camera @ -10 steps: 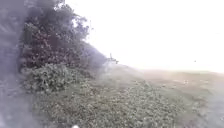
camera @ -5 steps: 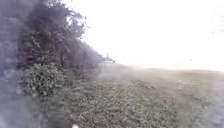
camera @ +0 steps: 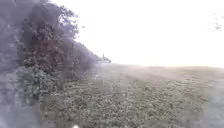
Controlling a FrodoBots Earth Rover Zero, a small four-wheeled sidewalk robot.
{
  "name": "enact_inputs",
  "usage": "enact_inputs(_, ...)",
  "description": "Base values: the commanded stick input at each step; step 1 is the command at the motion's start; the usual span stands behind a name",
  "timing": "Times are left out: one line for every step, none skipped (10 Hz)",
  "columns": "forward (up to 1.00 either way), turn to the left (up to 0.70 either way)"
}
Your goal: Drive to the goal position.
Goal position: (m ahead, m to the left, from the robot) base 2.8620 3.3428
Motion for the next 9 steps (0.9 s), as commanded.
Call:
enact_inputs(0.60, -0.15)
enact_inputs(0.60, -0.15)
enact_inputs(0.60, -0.15)
enact_inputs(0.60, -0.15)
enact_inputs(0.60, -0.15)
enact_inputs(0.60, -0.15)
enact_inputs(0.60, -0.15)
enact_inputs(0.60, -0.15)
enact_inputs(0.60, -0.15)
